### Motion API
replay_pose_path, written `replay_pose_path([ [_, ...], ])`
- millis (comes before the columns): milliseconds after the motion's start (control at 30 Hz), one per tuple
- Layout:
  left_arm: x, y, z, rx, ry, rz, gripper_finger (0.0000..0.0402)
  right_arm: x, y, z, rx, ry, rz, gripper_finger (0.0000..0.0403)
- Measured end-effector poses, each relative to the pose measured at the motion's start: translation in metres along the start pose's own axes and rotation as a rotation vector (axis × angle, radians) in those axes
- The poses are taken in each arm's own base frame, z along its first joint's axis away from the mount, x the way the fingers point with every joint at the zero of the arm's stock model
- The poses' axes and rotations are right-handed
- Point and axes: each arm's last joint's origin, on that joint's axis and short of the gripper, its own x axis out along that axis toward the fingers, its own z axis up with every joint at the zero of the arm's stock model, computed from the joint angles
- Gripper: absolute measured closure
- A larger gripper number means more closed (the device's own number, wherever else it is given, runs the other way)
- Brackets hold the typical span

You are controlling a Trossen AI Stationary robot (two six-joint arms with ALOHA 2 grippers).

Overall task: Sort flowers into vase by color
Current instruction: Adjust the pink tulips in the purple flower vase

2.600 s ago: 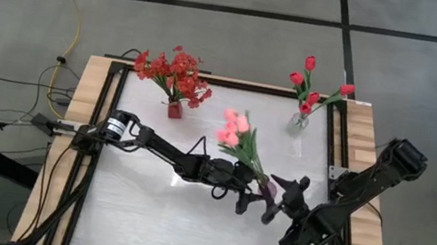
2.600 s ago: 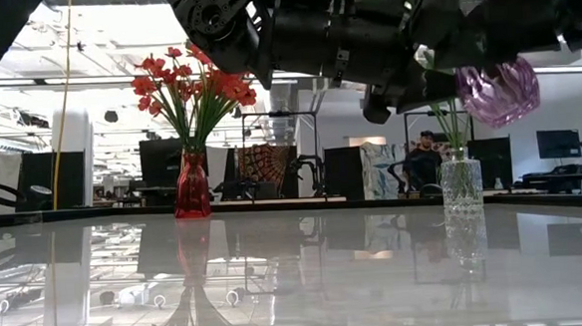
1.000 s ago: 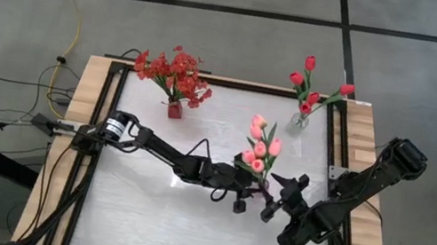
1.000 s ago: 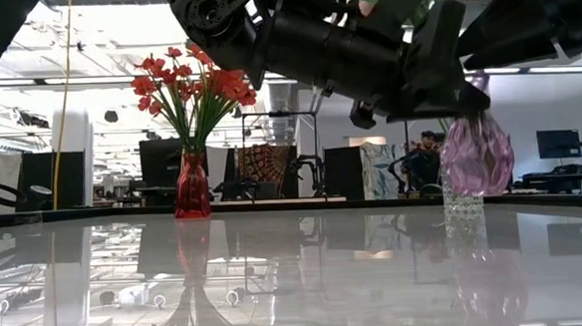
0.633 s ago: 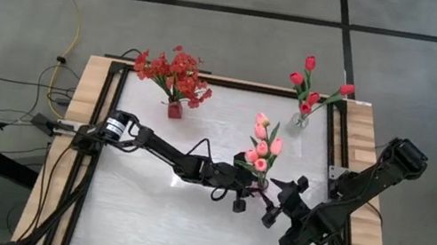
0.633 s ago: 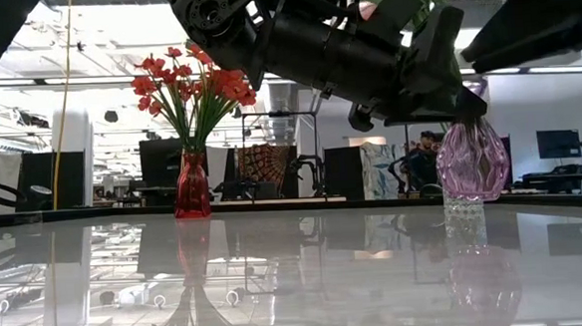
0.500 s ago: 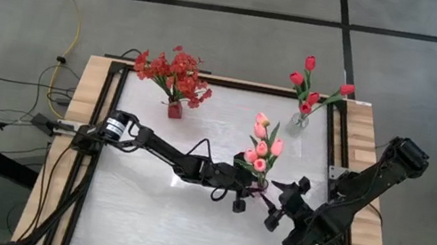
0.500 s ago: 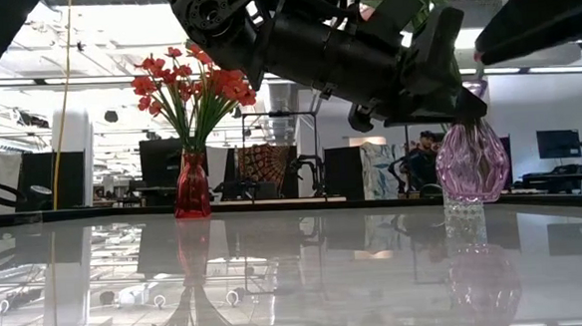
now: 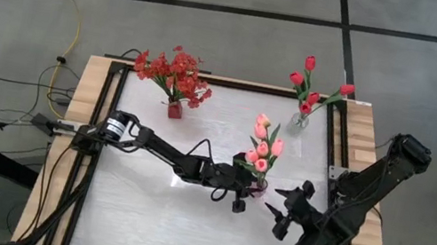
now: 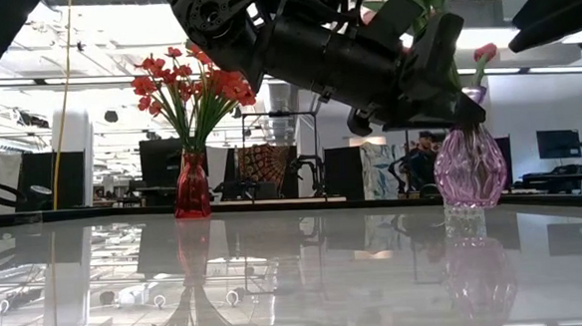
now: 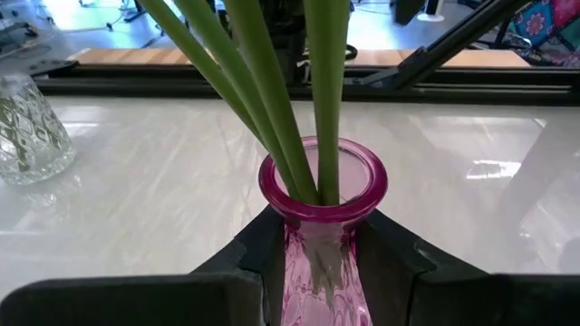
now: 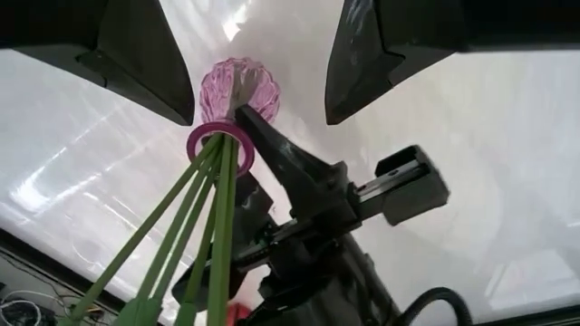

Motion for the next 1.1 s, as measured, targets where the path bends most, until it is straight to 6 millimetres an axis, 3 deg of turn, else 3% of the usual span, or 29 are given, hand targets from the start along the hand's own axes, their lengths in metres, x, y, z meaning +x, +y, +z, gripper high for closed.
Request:
replay_pose_path([
  [700,0.0,-0.001,-0.006,-0.047,0.025,-0.026,0.0307,-0.012,0.006,-0.007,0.0,0.014,0.071,0.0127],
  [1100,0.0,0.0,-0.005,-0.055,0.019,-0.012,0.0245,-0.012,0.006,-0.007,0.01,0.014,0.071,0.0127],
])
